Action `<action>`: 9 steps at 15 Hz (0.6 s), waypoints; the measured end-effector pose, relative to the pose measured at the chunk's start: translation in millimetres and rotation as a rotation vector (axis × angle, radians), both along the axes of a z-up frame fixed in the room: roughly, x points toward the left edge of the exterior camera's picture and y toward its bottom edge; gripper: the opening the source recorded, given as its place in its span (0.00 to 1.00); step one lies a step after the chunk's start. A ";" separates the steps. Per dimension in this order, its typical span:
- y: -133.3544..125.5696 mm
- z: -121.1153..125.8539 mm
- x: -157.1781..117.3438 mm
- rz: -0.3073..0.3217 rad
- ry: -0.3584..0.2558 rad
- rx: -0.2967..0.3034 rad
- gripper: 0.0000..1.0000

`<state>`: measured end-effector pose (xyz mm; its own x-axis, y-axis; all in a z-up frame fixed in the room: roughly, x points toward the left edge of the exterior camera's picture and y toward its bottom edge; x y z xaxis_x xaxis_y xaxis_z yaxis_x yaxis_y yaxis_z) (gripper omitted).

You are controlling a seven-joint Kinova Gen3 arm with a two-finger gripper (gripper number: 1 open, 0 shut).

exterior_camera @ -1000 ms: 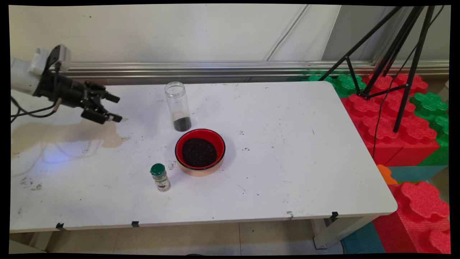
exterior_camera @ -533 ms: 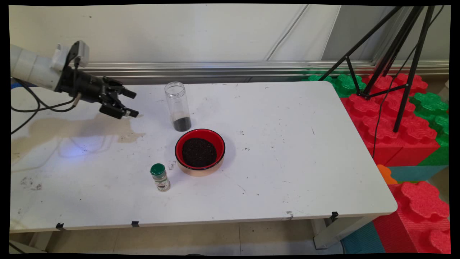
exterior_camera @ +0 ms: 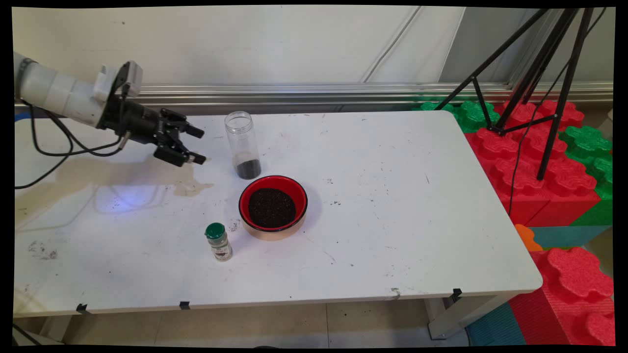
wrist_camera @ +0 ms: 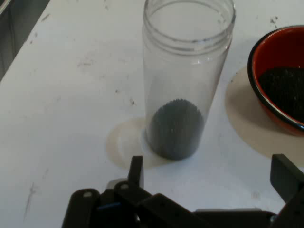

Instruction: Pick up the black seasoning powder from the table

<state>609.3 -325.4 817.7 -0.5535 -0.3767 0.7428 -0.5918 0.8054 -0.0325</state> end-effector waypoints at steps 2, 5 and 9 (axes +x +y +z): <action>-8.0 -7.2 -7.8 -0.011 0.004 -0.006 1.00; -17.2 -15.5 -15.6 -0.017 0.007 -0.012 1.00; -36.2 -30.5 -29.7 -0.016 0.016 -0.022 1.00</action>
<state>579.6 -361.7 787.2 -0.5469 -0.3514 0.7599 -0.5798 0.8138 -0.0409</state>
